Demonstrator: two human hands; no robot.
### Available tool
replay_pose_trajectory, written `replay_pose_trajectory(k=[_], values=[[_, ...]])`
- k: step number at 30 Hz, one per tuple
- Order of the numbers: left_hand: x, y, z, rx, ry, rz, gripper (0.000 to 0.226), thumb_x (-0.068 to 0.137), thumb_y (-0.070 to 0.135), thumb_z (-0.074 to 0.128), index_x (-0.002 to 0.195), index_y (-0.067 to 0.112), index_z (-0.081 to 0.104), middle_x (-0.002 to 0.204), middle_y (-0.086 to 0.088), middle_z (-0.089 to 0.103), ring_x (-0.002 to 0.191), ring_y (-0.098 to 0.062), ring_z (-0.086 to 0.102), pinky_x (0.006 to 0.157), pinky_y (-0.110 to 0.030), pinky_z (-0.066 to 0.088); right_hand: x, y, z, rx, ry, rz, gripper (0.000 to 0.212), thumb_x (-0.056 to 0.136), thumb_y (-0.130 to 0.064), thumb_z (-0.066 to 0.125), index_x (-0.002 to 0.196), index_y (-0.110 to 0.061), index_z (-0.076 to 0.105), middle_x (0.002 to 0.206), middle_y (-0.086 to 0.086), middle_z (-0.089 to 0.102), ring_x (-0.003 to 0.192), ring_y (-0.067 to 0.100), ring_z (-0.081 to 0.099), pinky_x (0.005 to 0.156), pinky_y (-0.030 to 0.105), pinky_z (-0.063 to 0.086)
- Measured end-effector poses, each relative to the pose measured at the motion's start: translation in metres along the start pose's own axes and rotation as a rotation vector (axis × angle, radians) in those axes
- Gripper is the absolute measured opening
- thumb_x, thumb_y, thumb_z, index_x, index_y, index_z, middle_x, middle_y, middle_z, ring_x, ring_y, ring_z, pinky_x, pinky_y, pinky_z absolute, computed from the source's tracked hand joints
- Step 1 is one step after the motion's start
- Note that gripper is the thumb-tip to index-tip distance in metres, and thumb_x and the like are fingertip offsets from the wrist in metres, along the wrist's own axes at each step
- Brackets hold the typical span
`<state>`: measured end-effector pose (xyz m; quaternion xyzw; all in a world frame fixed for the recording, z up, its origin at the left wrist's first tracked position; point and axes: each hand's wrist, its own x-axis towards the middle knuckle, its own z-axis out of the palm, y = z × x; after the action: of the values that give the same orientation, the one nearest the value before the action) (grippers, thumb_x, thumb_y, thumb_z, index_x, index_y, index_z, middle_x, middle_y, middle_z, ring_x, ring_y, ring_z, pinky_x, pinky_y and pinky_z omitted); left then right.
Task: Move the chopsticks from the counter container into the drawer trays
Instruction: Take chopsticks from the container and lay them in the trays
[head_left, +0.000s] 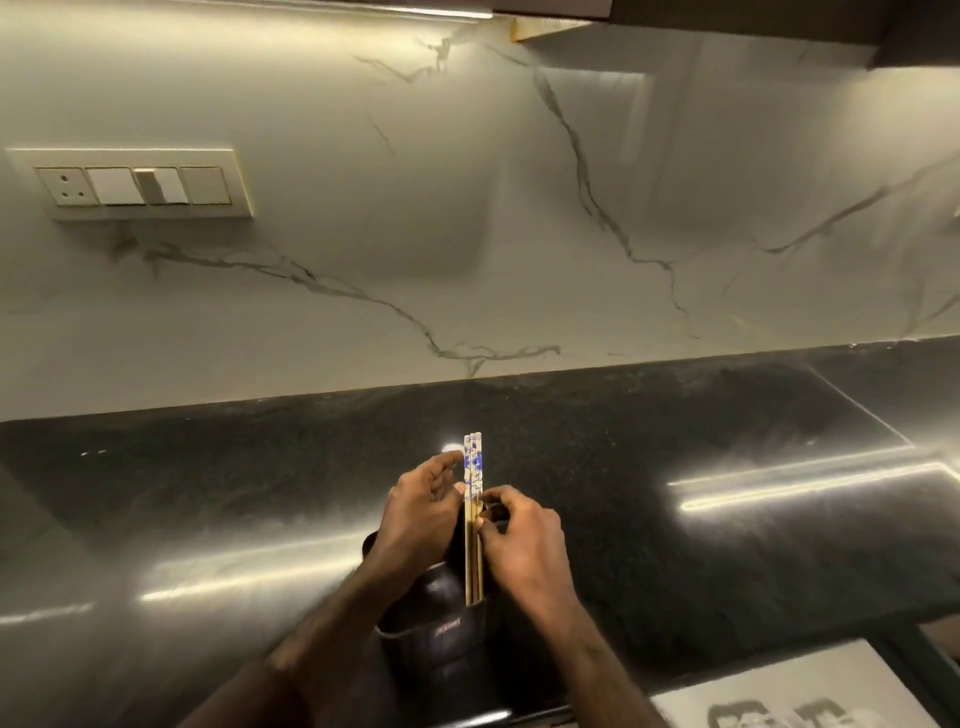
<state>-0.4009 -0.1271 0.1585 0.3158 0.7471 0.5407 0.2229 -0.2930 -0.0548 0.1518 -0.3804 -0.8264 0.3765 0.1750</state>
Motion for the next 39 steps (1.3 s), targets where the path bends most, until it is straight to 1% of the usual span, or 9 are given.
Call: replay_pose_trajectory(k=[3, 5, 7, 10, 13, 16, 25, 29, 39], values=[[0.022, -0.004, -0.001, -0.018, -0.032, -0.029, 0.052, 0.089, 0.005, 0.063, 0.138, 0.013, 0.048, 0.138, 0.0, 0.055, 0.126, -0.006, 0.05, 0.105, -0.024, 0.043, 0.007, -0.002, 0.002, -0.034, 0.018, 0.023, 0.026, 0.092, -0.023, 0.063, 0.117, -0.027, 0.064, 0.105, -0.007, 0.071, 0.09, 0.002, 0.065, 0.081, 0.017, 0.052], [0.034, -0.008, 0.0, -0.034, -0.042, -0.064, 0.056, 0.087, 0.006, 0.067, 0.139, 0.011, 0.047, 0.137, -0.002, 0.056, 0.127, -0.01, 0.052, 0.109, -0.033, 0.042, 0.013, -0.003, 0.004, -0.057, 0.052, 0.037, 0.023, 0.092, -0.024, 0.062, 0.115, -0.028, 0.066, 0.103, -0.006, 0.072, 0.089, 0.003, 0.065, 0.076, 0.015, 0.048], [0.043, -0.013, 0.001, -0.05, -0.064, -0.08, 0.056, 0.085, 0.008, 0.07, 0.137, 0.013, 0.05, 0.133, -0.001, 0.06, 0.123, -0.009, 0.056, 0.106, -0.035, 0.045, 0.016, -0.005, 0.007, -0.075, 0.067, 0.064, 0.022, 0.092, -0.025, 0.061, 0.114, -0.028, 0.067, 0.103, -0.007, 0.072, 0.088, 0.003, 0.064, 0.074, 0.013, 0.046], [0.052, -0.022, 0.005, -0.071, -0.078, -0.089, 0.051, 0.082, 0.011, 0.073, 0.13, 0.014, 0.057, 0.116, 0.0, 0.07, 0.107, -0.008, 0.066, 0.098, -0.037, 0.052, 0.019, -0.005, 0.013, -0.111, 0.066, 0.082, 0.025, 0.092, -0.026, 0.061, 0.117, -0.029, 0.064, 0.105, -0.007, 0.072, 0.094, 0.005, 0.067, 0.084, 0.022, 0.054], [0.055, -0.025, 0.006, -0.066, -0.079, -0.086, 0.025, 0.082, 0.012, 0.074, 0.106, 0.016, 0.071, 0.088, 0.0, 0.077, 0.086, -0.014, 0.073, 0.087, -0.043, 0.057, 0.021, -0.006, 0.018, -0.148, 0.09, 0.085, 0.029, 0.091, -0.028, 0.062, 0.12, -0.029, 0.064, 0.103, -0.008, 0.072, 0.093, 0.005, 0.067, 0.081, 0.022, 0.053], [0.058, -0.027, 0.006, -0.068, -0.08, -0.083, 0.008, 0.08, 0.012, 0.075, 0.085, 0.017, 0.074, 0.077, -0.003, 0.076, 0.079, -0.021, 0.074, 0.082, -0.048, 0.058, 0.024, -0.007, 0.02, -0.169, 0.079, 0.084, 0.03, 0.092, -0.028, 0.061, 0.122, -0.029, 0.062, 0.106, -0.008, 0.071, 0.096, 0.006, 0.066, 0.086, 0.027, 0.055], [0.055, -0.016, 0.0, -0.166, -0.074, -0.112, 0.01, 0.079, 0.005, 0.075, 0.088, 0.01, 0.073, 0.079, -0.007, 0.076, 0.079, -0.022, 0.074, 0.076, -0.035, 0.06, 0.026, -0.004, 0.019, -0.115, 0.057, 0.071, 0.031, 0.091, -0.029, 0.063, 0.122, -0.032, 0.062, 0.104, -0.009, 0.071, 0.091, 0.004, 0.067, 0.084, 0.029, 0.057], [0.055, -0.003, -0.006, -0.182, -0.083, -0.102, 0.013, 0.078, 0.007, 0.076, 0.09, 0.012, 0.073, 0.08, -0.006, 0.076, 0.078, -0.019, 0.075, 0.072, -0.029, 0.059, 0.021, -0.004, 0.013, -0.033, 0.055, 0.019, 0.035, 0.091, -0.031, 0.065, 0.124, -0.036, 0.057, 0.107, -0.012, 0.068, 0.093, 0.001, 0.063, 0.085, 0.021, 0.053], [0.035, 0.066, -0.022, -0.28, -0.132, 0.036, 0.022, 0.079, 0.005, 0.072, 0.1, 0.01, 0.07, 0.091, -0.009, 0.077, 0.086, -0.022, 0.074, 0.081, -0.033, 0.058, 0.006, -0.008, -0.008, 0.153, 0.004, -0.037, 0.017, 0.092, -0.035, 0.061, 0.109, -0.032, 0.059, 0.099, -0.012, 0.068, 0.089, 0.001, 0.064, 0.082, 0.026, 0.056]])
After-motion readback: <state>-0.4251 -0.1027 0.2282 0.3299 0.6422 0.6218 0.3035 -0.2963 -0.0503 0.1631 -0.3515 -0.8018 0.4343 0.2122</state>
